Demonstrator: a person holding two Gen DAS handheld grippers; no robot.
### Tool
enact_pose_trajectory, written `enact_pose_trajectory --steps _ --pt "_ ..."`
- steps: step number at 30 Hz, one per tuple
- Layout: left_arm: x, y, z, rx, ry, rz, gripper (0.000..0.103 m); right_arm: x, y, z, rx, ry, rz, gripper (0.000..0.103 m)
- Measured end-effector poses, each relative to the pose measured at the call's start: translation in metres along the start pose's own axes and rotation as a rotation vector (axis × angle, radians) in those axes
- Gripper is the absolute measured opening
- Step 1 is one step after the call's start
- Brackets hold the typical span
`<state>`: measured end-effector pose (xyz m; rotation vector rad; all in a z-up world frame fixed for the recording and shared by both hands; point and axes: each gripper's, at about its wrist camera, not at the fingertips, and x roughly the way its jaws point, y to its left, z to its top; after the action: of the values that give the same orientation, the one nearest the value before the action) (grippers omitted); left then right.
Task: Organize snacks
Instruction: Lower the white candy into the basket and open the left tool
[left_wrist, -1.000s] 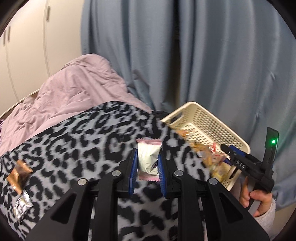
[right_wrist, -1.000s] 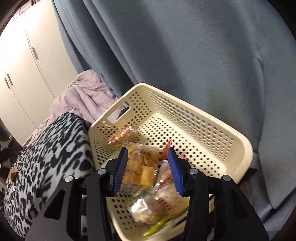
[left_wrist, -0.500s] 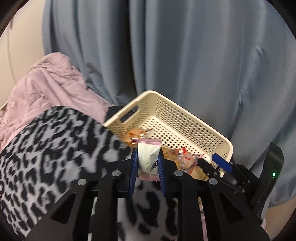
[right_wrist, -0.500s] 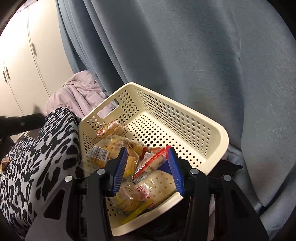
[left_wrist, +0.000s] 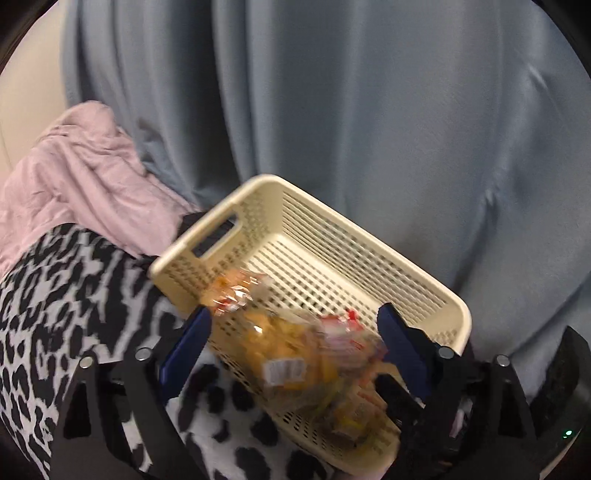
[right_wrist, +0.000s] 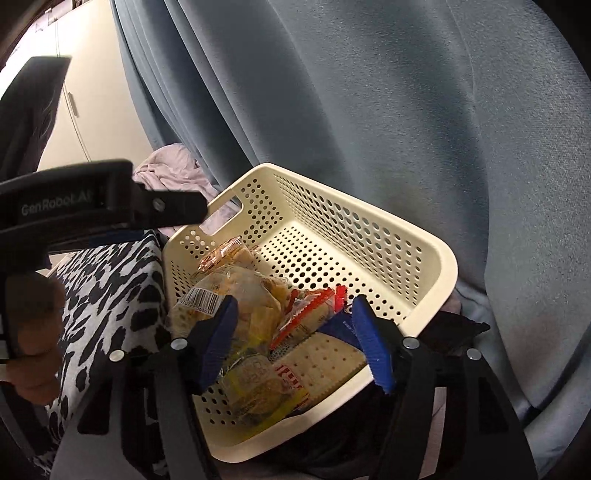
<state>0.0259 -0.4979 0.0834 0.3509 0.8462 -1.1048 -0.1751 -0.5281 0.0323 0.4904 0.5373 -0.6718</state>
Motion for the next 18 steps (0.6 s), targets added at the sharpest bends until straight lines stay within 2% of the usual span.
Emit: enact_pose_trajectory --steps 4,9,15,18 --pt "0.000 0.018 -0.003 -0.034 0.013 0.031 0.091 0.001 0.001 0.001 0.001 -0.002 0.002 0.068" --pt "-0.004 0.035 -0.007 -0.068 0.014 0.063 0.091 0.004 0.004 0.002 0.004 -0.003 0.007 0.075" --pt "-0.013 0.036 -0.012 -0.041 0.003 0.106 0.091 0.000 0.007 0.004 0.005 -0.014 0.001 0.083" --pt "-0.018 0.037 -0.014 -0.025 -0.011 0.136 0.091 -0.002 0.007 0.006 0.003 -0.023 0.002 0.084"
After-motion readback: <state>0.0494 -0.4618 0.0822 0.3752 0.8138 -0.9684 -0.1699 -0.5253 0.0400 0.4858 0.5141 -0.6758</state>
